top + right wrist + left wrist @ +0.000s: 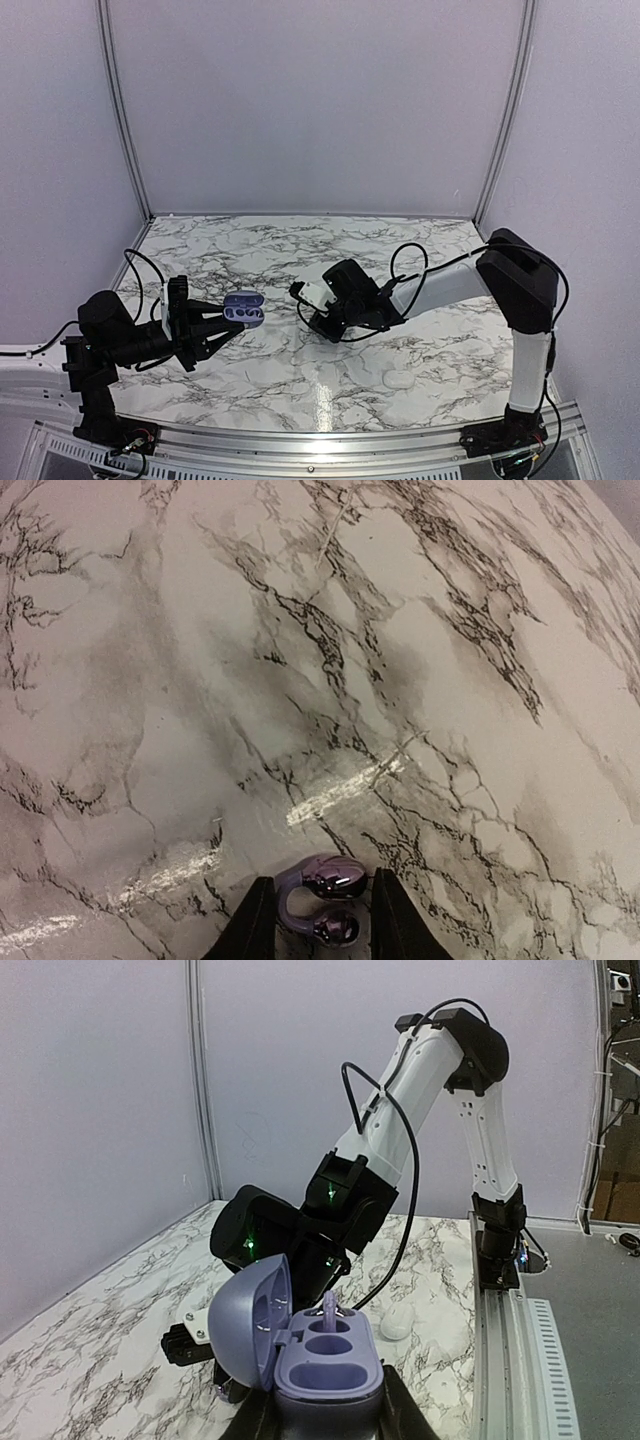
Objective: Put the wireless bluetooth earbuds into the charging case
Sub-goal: Pick up the left earbud from the center of the board.
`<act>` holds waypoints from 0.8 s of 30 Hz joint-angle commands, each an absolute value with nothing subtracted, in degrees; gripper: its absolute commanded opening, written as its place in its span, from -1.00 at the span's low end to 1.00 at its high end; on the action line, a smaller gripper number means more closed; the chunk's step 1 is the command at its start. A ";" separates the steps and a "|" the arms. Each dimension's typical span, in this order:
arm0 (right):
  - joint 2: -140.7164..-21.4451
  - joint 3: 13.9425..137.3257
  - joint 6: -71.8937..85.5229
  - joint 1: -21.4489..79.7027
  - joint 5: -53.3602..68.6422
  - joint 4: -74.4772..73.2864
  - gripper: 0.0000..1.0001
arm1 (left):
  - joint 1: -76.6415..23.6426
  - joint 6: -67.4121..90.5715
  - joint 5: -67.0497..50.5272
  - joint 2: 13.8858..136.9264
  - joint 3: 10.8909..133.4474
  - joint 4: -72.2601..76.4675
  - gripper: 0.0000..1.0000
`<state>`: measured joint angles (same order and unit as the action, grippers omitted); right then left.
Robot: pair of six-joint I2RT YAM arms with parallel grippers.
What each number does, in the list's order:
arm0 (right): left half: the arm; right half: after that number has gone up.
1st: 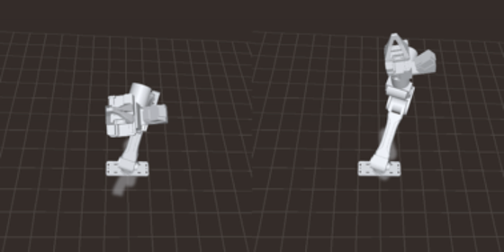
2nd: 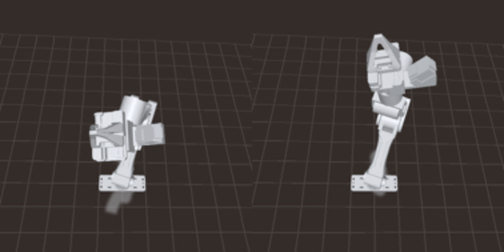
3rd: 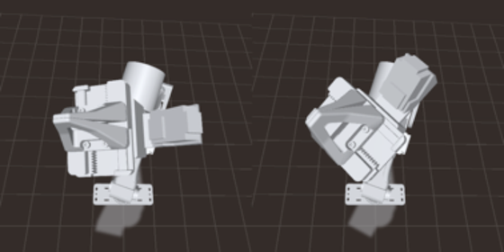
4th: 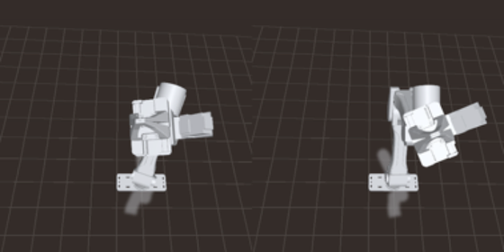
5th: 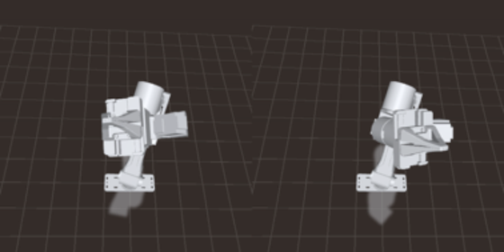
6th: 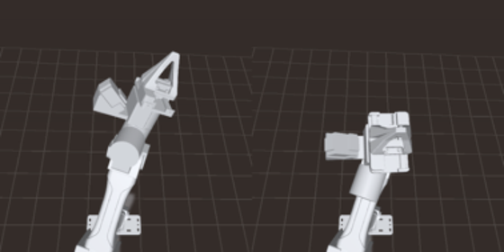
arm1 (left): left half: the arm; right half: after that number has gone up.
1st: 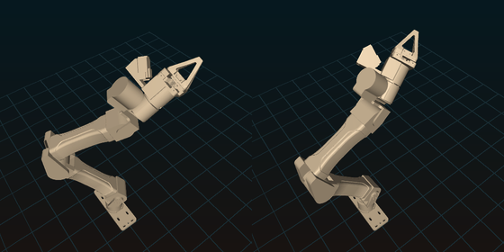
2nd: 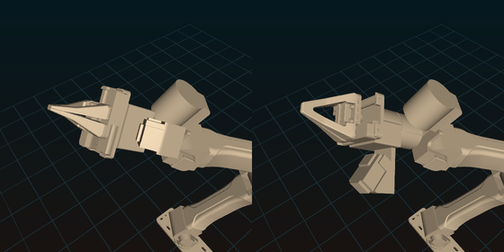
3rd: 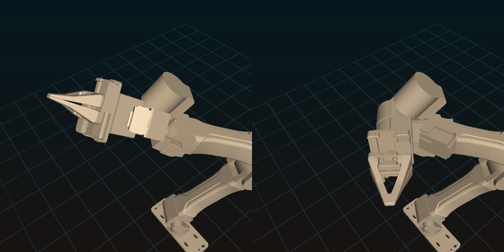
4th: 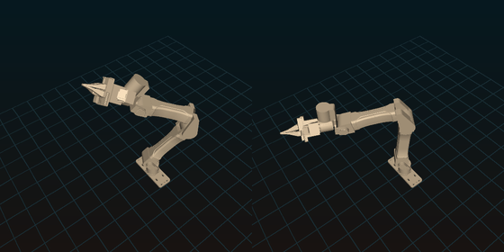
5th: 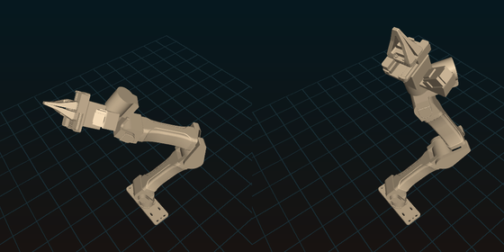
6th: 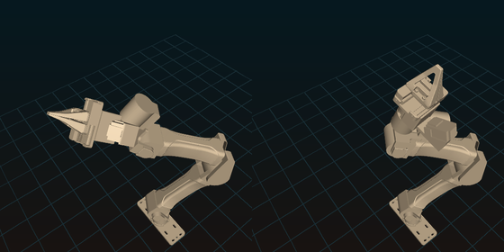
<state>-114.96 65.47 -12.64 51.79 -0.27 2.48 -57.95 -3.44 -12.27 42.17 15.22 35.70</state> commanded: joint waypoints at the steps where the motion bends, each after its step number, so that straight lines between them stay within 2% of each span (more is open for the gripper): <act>1: -116.90 66.58 -11.93 49.84 5.49 0.18 -0.45 | -57.57 -3.69 -11.60 41.38 14.77 37.00 -1.00; 7: -116.14 64.71 -10.73 49.22 8.53 0.37 -0.32 | -57.50 -3.69 -11.51 41.22 14.76 37.00 -1.00; 11: -116.02 63.99 -10.72 49.13 8.77 0.53 -0.51 | -57.50 -3.69 -11.60 41.37 14.85 37.00 -1.00; 24: -112.52 62.15 -11.77 48.07 14.88 0.18 -0.64 | -57.52 -3.34 -11.66 41.91 14.77 37.00 -1.00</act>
<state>-114.39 63.48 -11.16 48.42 11.84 3.75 -57.95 -3.42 -11.90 42.15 15.22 35.73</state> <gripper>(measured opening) 0.189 0.260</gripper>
